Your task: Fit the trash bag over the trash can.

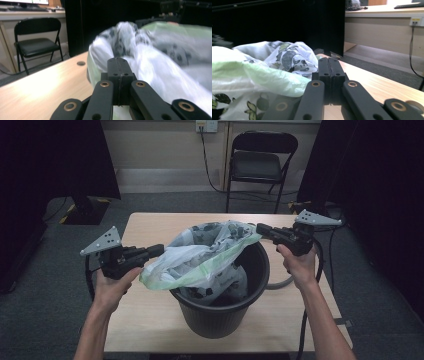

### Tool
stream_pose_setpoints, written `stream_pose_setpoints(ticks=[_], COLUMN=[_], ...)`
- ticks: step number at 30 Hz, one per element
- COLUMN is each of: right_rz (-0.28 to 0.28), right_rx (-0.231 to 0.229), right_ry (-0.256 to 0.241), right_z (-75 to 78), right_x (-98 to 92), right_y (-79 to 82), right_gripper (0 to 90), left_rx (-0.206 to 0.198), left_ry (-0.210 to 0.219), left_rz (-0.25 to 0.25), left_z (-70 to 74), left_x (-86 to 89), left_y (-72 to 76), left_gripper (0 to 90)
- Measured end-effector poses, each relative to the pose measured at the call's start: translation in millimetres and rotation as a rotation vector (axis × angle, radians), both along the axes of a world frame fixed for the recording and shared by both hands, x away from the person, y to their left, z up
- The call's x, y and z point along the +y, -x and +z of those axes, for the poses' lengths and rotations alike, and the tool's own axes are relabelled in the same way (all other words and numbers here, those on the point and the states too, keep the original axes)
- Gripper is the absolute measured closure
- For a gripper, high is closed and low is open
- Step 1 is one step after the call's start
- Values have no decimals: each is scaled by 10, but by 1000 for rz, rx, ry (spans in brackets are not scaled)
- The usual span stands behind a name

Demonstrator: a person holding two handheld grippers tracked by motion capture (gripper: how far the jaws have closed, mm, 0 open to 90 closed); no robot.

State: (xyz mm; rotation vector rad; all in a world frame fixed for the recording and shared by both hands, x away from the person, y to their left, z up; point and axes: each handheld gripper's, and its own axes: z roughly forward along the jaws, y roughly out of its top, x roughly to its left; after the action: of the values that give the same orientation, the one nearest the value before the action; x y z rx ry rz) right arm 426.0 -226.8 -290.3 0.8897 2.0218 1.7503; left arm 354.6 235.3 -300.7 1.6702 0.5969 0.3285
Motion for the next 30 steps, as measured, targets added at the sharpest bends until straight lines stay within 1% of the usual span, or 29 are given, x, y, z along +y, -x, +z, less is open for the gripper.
stream_pose_setpoints(ticks=[2,3,4,5,7,9,10,11,12,13,14,15,17,19,20,21,22,23,24,25,26,27,28,30], right_rz=[-1,-5,-6,-4,1,5,6,10,15,18,19,15,17,19,18,8,-1,-14,-22,-25,-31,-42,-45,-41], right_rx=[10,14,18,23,32,32,32,30,29,24,22,23,20,19,19,13,12,10,5,3,0,-2,-2,-10], right_ry=[-7,-6,-7,-9,-11,-3,-6,-7,-8,-3,5,8,13,12,12,3,2,-1,-8,-11,-11,-11,-14,-16], right_z=[-33,-61,-78,-102,-143,-153,-151,-143,-129,-120,-106,-96,-80,-58,-47,-22,-7,16,44,61,81,105,118,145], right_x=[-25,-36,-43,-55,-62,-44,-34,-24,-7,3,24,41,68,95,101,107,106,100,85,76,65,57,55,64], right_y=[-18,-23,-28,-37,-43,-46,-50,-52,-53,-56,-58,-62,-72,-85,-87,-78,-68,-51,-29,-16,-2,15,27,51], right_gripper=[900,900,900,900,900,898,897,894,879,875,861,836,825,791,763,684,613,561,531,507,480,455,443,429], left_rx=[-4,-4,3,-2,-14,-30,-31,-38,-38,-29,-21,-16,-3,19,30,32,16,7,-1,-3,3,2,1,-2], left_ry=[6,11,7,11,36,68,76,73,68,76,86,89,71,72,54,44,28,40,44,49,54,51,45,37], left_rz=[-8,-7,-7,-7,-11,22,28,45,56,50,35,26,19,-3,-6,-14,14,28,35,30,21,17,14,10], left_z=[-40,-47,-42,-36,-9,52,83,117,135,156,161,160,141,110,81,65,49,43,45,51,57,58,63,74], left_x=[46,62,87,111,155,156,139,106,88,60,38,14,-74,-151,-203,-224,-241,-232,-220,-197,-177,-173,-167,-166], left_y=[66,78,86,86,76,51,31,0,-25,-79,-121,-150,-211,-259,-283,-284,-270,-254,-245,-234,-216,-201,-181,-124], left_gripper=[900,900,900,900,900,898,802,740,651,615,599,572,508,485,494,564,678,727,775,818,880,899,900,900])
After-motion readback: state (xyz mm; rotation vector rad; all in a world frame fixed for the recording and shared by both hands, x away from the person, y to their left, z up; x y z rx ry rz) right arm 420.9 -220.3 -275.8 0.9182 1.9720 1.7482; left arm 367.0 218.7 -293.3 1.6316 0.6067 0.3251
